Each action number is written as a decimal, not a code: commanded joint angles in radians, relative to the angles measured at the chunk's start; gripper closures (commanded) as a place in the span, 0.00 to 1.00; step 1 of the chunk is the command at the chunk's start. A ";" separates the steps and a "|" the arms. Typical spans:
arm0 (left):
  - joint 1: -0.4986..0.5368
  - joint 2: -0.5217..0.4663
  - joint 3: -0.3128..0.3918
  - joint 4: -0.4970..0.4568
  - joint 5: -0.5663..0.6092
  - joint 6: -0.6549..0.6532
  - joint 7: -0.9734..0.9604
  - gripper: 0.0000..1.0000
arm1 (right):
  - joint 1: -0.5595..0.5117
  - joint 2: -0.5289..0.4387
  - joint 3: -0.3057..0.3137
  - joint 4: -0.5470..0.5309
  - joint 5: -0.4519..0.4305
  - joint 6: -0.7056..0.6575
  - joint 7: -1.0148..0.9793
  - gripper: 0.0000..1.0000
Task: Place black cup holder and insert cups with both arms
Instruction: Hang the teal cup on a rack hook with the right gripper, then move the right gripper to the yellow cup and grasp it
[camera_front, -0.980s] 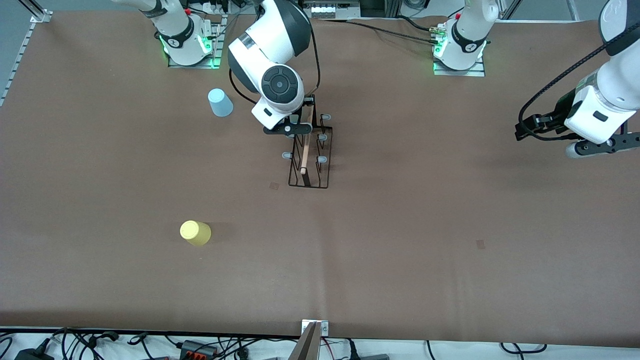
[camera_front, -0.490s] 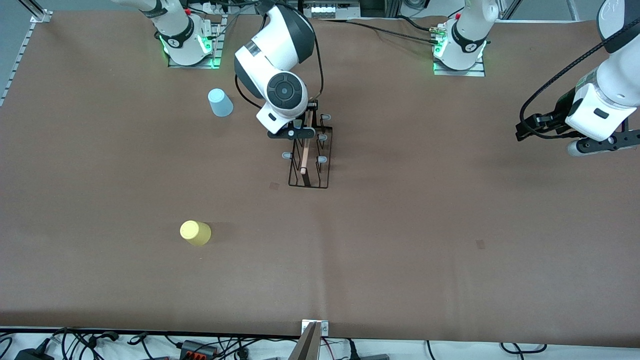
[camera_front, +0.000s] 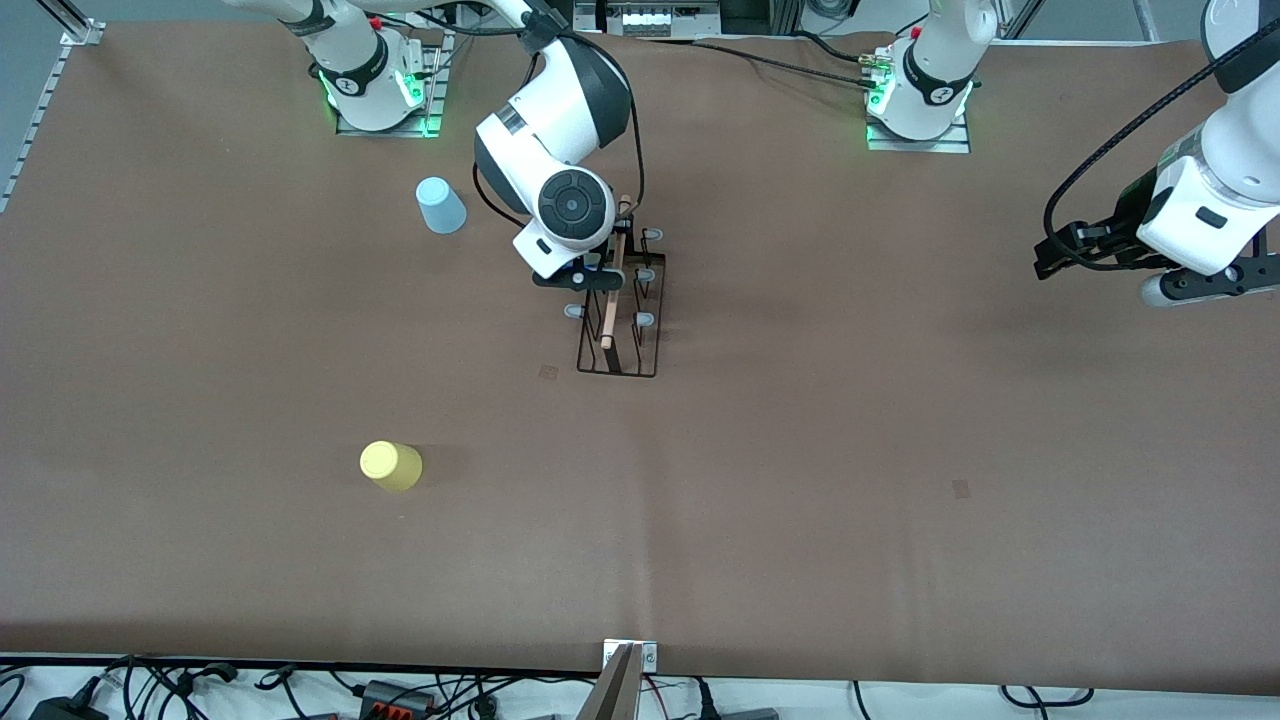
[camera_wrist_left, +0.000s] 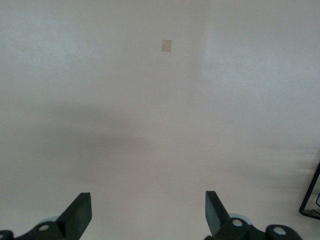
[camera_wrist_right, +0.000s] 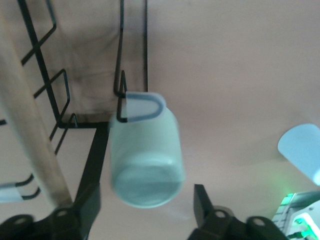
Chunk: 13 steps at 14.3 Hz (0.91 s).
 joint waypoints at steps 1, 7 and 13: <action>0.011 0.005 -0.015 0.026 0.015 -0.031 -0.004 0.00 | -0.007 -0.032 -0.010 0.050 -0.008 -0.006 0.121 0.00; 0.017 0.005 -0.017 0.026 0.014 -0.039 0.001 0.00 | -0.229 -0.012 -0.070 0.117 -0.135 0.032 0.111 0.00; 0.015 0.006 -0.018 0.027 0.014 -0.040 0.001 0.00 | -0.450 0.163 -0.068 0.235 -0.299 0.213 -0.233 0.00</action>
